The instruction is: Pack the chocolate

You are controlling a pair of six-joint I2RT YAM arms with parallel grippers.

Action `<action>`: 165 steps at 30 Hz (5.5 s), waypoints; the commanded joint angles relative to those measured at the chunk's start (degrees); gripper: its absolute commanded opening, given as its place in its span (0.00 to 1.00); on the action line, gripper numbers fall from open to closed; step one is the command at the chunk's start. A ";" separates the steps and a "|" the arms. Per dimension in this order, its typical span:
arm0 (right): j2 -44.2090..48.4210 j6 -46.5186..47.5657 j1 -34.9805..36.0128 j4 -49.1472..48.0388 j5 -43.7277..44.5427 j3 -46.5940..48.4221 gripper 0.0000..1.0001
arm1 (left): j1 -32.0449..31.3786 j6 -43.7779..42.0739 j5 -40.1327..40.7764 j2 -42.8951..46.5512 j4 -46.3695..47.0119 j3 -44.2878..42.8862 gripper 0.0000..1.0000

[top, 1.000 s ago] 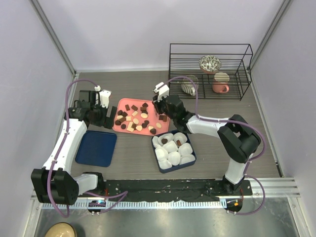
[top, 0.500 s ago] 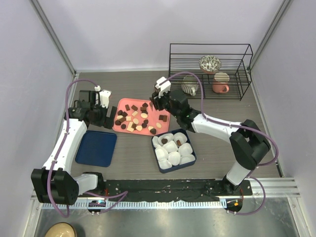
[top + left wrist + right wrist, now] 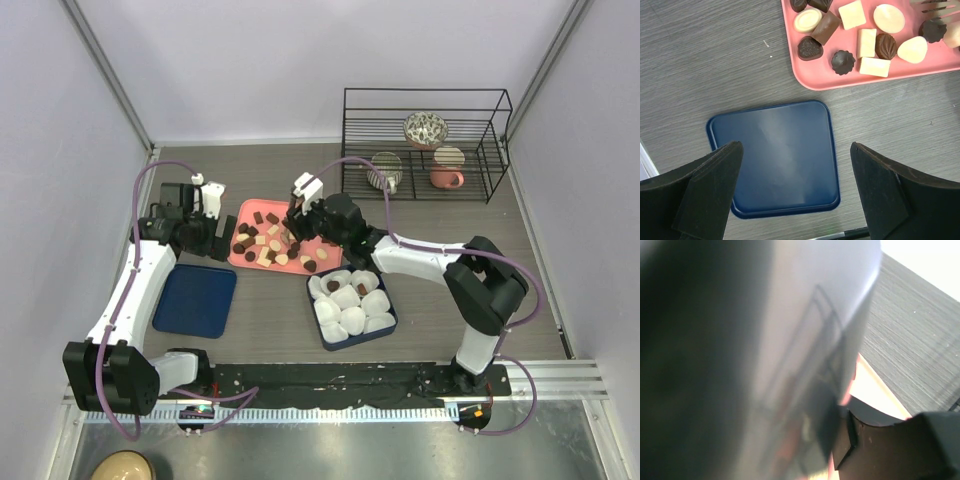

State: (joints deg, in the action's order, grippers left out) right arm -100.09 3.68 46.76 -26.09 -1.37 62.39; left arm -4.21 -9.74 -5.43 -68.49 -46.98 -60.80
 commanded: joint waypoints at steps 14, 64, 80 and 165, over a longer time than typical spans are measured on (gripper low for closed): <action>-6.17 1.94 -0.27 -4.76 3.30 8.18 0.53 | 0.16 -1.78 0.95 1.52 0.93 0.76 0.94; 1.13 3.79 -3.08 -1.78 8.84 0.45 0.29 | 0.25 -1.69 0.51 1.87 0.84 1.12 0.94; 10.00 0.89 -3.26 2.00 6.29 0.01 0.08 | 0.25 -1.60 0.33 1.87 0.14 0.15 0.93; 55.27 -9.93 8.43 30.83 26.68 -26.36 0.42 | 0.16 -0.90 -4.59 1.34 -2.76 -0.90 1.00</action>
State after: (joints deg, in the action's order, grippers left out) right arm -46.39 -6.61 54.81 7.81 24.53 34.17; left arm -4.21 -10.11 -8.69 -67.96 -50.83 -61.47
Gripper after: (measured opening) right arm 0.433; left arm 0.994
